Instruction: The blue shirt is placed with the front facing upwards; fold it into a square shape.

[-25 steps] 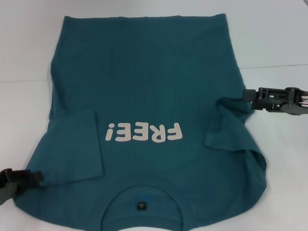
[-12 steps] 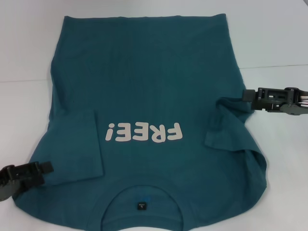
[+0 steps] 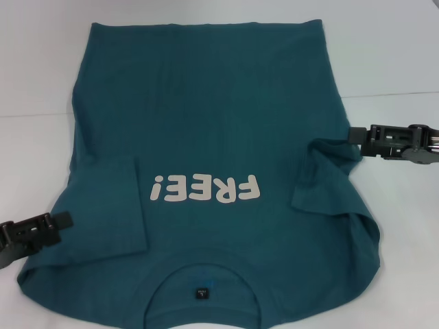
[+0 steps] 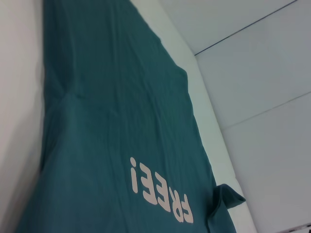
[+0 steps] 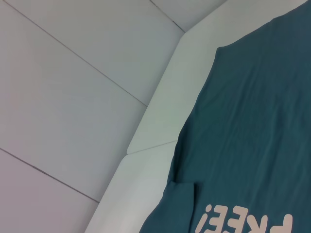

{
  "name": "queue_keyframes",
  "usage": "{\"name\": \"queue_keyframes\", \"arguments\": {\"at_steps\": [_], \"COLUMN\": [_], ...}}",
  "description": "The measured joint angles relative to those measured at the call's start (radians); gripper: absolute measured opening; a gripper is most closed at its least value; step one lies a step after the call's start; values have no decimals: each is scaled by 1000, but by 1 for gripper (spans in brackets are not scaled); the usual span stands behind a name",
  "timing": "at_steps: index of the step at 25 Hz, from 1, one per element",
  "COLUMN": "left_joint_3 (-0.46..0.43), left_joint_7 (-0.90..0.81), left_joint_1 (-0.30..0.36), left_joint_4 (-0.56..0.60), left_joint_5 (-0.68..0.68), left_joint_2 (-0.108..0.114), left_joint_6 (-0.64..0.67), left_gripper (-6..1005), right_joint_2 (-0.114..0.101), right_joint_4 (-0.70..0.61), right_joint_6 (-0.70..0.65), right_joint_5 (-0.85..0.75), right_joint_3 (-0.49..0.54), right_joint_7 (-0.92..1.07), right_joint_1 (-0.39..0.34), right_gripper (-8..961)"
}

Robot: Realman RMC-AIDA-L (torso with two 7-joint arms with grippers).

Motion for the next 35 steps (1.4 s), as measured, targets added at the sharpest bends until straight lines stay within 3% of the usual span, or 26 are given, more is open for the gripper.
{"name": "queue_keyframes", "arguments": {"at_steps": [7,22,35], "left_joint_3": [0,-10,-21], "left_joint_7": [-60,-43,-246], "left_joint_1": [3,50,53], "left_joint_4": [19,88,97], "left_joint_5": [17,63,125], "left_joint_2": [5,2,2], "left_joint_6": [25,14,-36], "left_gripper": [716,700,700], "right_joint_2": [0,-3,-5], "right_joint_4": [0,0,0], "right_joint_6": [-1,-2,-2], "right_joint_5": [0,0,0], "right_joint_3": [0,-2,-5], "right_joint_7": [0,4,7], "right_joint_1": [2,5,6], "right_gripper": [940,940,939]}}
